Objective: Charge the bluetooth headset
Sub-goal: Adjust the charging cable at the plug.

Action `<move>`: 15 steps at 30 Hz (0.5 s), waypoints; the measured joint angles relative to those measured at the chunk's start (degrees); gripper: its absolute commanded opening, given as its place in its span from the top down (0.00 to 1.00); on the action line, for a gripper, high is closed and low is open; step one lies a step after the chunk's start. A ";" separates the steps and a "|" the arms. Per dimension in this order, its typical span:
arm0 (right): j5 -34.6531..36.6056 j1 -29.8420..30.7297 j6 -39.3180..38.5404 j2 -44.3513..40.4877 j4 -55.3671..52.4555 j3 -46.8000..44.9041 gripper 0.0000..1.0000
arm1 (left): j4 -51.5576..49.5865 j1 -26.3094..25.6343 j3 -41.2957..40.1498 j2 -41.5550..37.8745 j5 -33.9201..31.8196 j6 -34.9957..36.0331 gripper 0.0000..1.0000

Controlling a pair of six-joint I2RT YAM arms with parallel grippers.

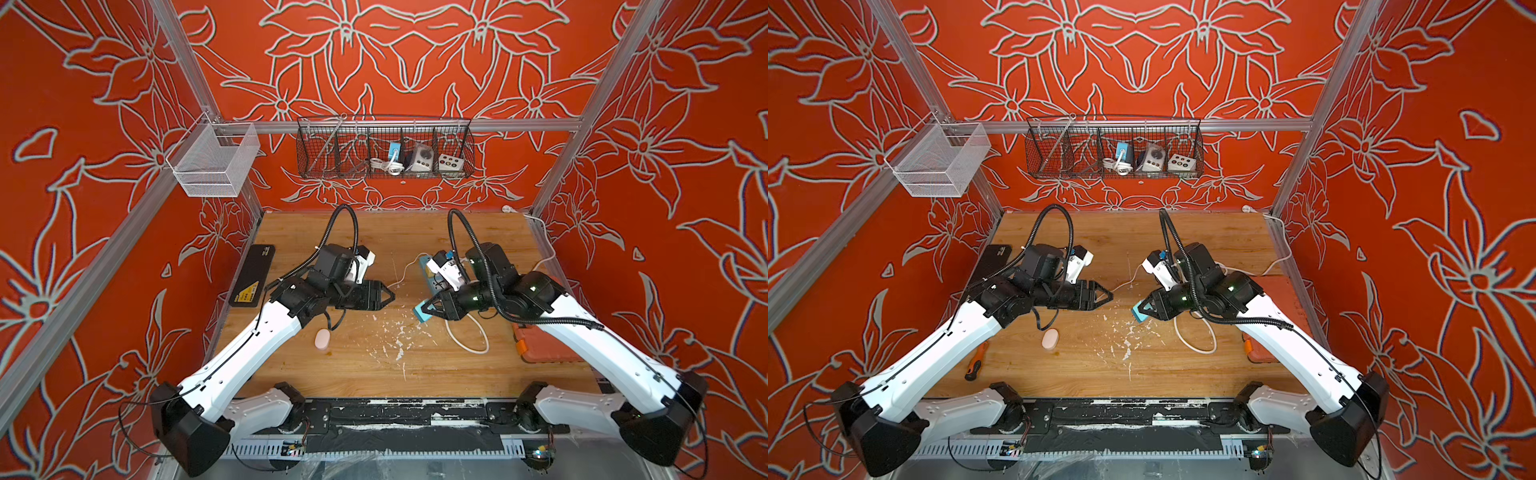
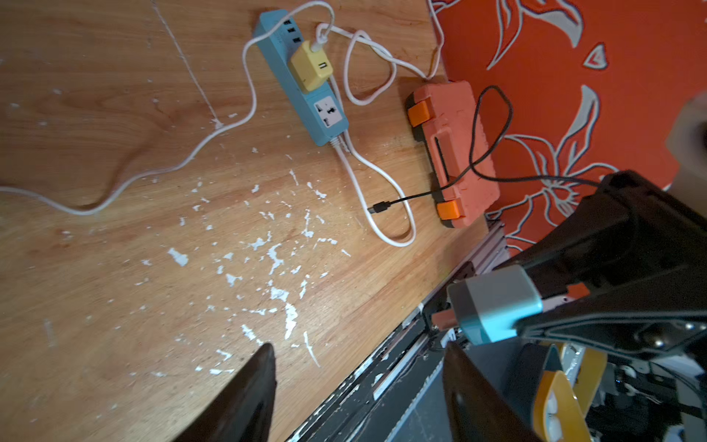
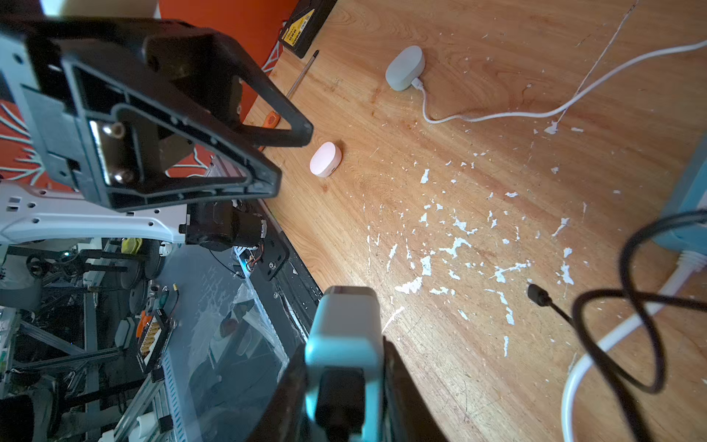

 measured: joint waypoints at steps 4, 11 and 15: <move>-1.11 -0.02 -1.31 -0.96 0.35 0.00 0.92 | 4.20 0.07 -0.94 2.08 5.14 -3.69 0.30; -7.74 -0.02 -0.48 -2.73 4.28 -0.02 0.92 | 8.94 0.09 -2.19 2.69 9.31 -4.68 0.31; -10.43 -0.02 0.72 -3.19 6.58 -0.02 0.92 | 13.14 0.07 -6.29 3.61 12.68 -6.95 0.30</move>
